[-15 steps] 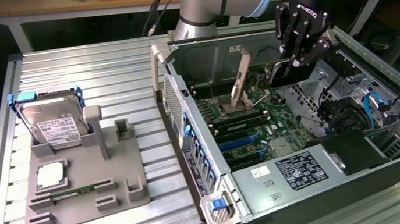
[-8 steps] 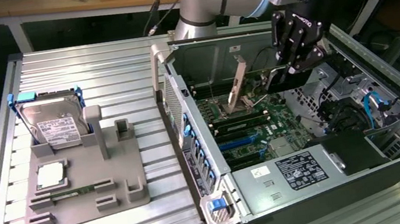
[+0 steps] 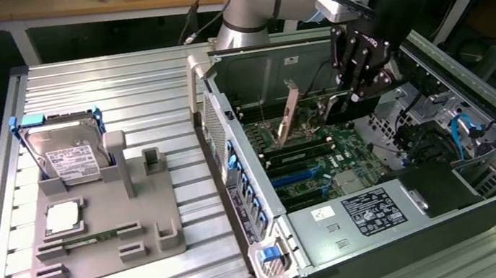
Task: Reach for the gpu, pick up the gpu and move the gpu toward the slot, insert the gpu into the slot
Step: 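Insert the gpu into the slot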
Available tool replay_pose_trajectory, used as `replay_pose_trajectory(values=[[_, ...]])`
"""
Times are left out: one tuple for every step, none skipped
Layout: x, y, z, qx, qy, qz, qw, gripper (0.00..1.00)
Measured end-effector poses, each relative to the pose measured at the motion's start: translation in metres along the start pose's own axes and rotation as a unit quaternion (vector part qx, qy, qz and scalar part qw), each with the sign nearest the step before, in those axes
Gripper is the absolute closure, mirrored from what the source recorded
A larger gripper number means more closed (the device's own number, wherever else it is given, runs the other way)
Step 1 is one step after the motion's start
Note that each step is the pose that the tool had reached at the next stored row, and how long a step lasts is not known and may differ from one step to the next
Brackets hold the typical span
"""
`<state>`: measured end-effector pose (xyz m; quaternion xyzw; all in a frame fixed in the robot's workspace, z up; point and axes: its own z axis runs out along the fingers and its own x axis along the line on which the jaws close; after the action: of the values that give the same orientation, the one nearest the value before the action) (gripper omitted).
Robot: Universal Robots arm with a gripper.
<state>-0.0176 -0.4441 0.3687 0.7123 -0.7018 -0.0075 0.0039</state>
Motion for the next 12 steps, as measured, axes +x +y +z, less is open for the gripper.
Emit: replay_pose_trajectory(values=[[0.0, 0.0002, 0.0008, 0.0, 0.0, 0.0, 1.0, 0.73], [0.0, 0.0003, 0.0012, 0.0, 0.0001, 0.0, 1.0, 0.73], [0.0, 0.0003, 0.0012, 0.0, 0.0001, 0.0, 1.0, 0.73], [0.0, 0.0003, 0.0012, 0.0, 0.0001, 0.0, 1.0, 0.73], [0.0, 0.0003, 0.0012, 0.0, 0.0001, 0.0, 1.0, 0.73], [0.0, 0.0003, 0.0013, 0.0, 0.0, 0.0, 1.0, 0.73], [0.0, 0.0003, 0.0013, 0.0, 0.0, 0.0, 1.0, 0.73], [0.0, 0.0003, 0.0014, 0.0, 0.0, 0.0, 1.0, 0.73], [0.0, 0.0003, 0.0014, 0.0, 0.0, 0.0, 1.0, 0.73], [0.0, 0.0003, 0.0015, 0.0, 0.0, 0.0, 1.0, 0.73], [0.0, 0.0003, 0.0017, 0.0, 0.0, 0.0, 1.0, 0.73], [0.0, 0.0004, 0.002, 0.0001, -0.0001, 0.0, 1.0, 0.73]])
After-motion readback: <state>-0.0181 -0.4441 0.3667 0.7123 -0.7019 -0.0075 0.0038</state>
